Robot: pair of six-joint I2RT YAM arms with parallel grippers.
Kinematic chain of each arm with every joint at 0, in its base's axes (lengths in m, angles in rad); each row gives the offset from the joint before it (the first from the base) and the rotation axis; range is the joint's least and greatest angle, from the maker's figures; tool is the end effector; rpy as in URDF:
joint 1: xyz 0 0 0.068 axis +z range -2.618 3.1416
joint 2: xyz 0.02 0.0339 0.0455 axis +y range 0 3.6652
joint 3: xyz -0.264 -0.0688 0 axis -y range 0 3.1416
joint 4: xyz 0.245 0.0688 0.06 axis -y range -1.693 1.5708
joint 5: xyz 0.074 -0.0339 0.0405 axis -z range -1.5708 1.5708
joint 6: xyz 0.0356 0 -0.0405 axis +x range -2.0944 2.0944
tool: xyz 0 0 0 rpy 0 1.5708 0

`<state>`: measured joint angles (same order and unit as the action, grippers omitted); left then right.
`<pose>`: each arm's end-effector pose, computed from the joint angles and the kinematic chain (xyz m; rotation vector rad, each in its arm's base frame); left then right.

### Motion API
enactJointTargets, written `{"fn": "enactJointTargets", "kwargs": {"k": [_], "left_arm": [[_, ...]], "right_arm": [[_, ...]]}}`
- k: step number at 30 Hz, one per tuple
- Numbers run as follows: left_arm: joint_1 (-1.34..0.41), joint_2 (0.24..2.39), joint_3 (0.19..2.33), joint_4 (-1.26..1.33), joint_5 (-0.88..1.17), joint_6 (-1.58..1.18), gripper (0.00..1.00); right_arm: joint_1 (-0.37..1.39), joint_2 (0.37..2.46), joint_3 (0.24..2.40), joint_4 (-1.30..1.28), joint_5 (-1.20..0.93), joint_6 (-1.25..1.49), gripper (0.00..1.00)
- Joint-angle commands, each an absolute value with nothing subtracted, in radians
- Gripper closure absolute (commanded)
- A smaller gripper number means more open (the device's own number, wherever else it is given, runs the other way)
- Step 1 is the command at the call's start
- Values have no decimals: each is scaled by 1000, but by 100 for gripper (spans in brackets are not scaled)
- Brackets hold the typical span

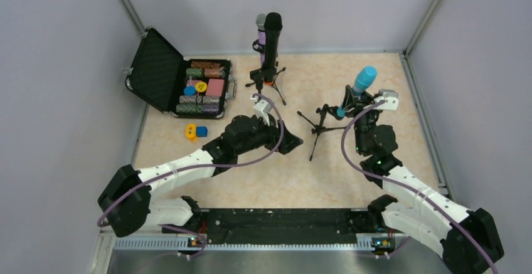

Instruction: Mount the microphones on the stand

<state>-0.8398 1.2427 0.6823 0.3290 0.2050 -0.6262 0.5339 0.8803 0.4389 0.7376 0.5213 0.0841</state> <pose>0.1817 -0.2135 0.2591 0.3692 1.9399 -1.1931 0.1806 0.0862 0.2972 0.1589 1.3078 0.1942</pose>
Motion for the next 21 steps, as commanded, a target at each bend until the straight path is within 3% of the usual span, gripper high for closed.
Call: {"fn": "enactJointTargets", "kwargs": {"k": [1, 21], "left_arm": [[-838, 1241, 728, 392, 205, -588, 5], [-836, 1254, 749, 423, 201, -518, 5]], "right_arm": [[535, 972, 349, 462, 543, 109, 100], [552, 959, 314, 498, 537, 76, 100]]}}
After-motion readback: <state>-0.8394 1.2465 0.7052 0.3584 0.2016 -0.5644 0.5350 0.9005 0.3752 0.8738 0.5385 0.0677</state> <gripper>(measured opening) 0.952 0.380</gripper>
